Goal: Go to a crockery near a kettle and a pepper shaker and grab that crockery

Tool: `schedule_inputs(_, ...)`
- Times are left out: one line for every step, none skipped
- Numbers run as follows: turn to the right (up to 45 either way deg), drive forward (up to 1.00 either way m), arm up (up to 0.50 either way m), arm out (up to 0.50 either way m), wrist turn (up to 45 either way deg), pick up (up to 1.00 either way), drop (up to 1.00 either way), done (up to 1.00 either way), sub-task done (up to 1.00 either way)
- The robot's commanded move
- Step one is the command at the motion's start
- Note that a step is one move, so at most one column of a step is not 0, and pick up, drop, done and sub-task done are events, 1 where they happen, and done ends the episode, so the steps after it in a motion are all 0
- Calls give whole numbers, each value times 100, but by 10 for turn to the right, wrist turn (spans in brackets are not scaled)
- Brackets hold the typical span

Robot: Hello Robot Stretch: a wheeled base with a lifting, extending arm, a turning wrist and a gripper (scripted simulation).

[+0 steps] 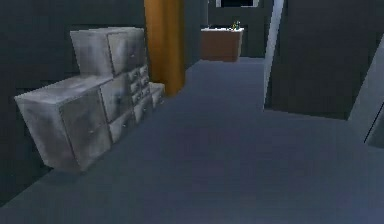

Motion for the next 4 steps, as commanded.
schedule_inputs(120,0,0,0,0,0,0,0,0)
schedule_inputs(0,70,0,0,0,0,0,0,0)
schedule_inputs(270,0,0,0,0,0,0,0,0)
schedule_inputs(0,5,0,0,0,0,0,0,0)
